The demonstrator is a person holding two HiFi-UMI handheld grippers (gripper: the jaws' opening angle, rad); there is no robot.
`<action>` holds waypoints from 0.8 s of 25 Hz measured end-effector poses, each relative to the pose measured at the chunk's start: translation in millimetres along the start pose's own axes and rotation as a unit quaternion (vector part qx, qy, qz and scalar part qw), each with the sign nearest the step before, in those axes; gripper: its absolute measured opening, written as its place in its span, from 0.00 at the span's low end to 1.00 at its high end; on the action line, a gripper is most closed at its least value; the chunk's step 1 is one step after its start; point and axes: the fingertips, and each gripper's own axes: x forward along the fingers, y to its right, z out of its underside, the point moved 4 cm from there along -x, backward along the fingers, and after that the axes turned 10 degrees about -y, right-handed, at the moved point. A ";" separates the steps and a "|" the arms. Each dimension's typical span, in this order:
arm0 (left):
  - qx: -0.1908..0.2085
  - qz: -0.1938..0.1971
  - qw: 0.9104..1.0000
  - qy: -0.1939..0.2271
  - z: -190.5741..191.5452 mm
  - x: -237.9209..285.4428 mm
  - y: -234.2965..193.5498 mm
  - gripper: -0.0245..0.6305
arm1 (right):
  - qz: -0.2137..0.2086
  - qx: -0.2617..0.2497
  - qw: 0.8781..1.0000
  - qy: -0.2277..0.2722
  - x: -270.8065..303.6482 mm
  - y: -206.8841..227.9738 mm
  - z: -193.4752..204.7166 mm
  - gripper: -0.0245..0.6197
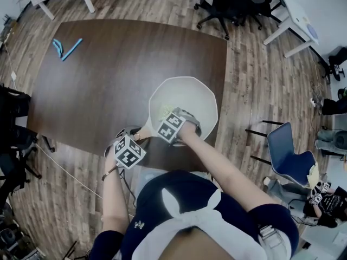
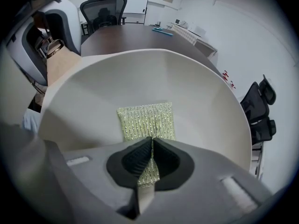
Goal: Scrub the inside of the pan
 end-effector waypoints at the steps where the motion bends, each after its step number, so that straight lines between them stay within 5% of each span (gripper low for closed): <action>1: 0.000 0.000 1.000 0.000 0.4 0.0 0.4 0.33 | 0.004 0.003 1.000 0.003 0.3 2.3 -0.4 0.05; 20: -0.002 -0.003 1.000 0.000 -0.3 1.7 2.6 0.33 | 0.032 0.034 0.999 0.003 8.4 37.1 5.4 0.05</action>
